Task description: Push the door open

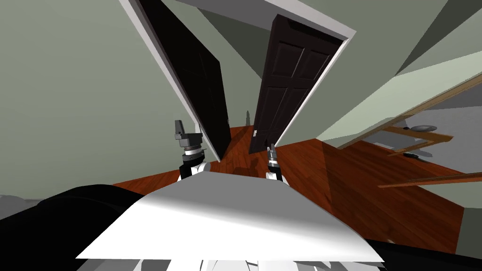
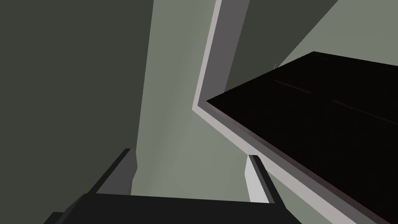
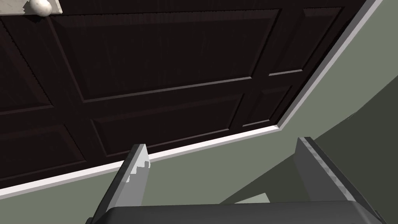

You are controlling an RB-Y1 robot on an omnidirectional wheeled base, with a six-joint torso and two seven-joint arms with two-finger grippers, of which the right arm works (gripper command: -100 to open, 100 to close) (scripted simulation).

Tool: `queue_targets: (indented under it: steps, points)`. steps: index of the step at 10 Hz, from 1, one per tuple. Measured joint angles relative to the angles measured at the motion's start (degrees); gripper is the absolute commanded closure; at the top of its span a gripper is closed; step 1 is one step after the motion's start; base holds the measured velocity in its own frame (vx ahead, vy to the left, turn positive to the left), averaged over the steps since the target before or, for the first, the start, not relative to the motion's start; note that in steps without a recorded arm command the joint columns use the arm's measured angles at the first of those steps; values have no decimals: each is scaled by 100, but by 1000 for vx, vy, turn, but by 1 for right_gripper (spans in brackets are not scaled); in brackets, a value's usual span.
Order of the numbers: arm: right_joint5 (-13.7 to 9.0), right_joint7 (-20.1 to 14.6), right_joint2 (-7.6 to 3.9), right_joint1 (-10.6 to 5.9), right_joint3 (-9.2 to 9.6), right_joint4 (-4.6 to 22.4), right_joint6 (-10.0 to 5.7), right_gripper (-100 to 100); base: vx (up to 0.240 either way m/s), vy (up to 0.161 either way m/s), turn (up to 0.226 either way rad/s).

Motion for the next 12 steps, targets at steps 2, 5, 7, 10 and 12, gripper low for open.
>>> queue_targets:
  steps: [2,5,7,10,12]
  points:
    - [-48,-39,-36,-124,-8,315,-43,-100,79,-57,154]
    - [-109,-81,-69,-240,-2,687,-91,-100,80,-66,142]
    - [-151,-110,-93,-359,-4,1017,-156,-100,76,-73,173]
    - [-215,-164,-131,-460,-3,1348,-186,-100,68,-66,137]
    - [-257,-193,-160,-561,-7,1609,-210,-100,68,-64,121]
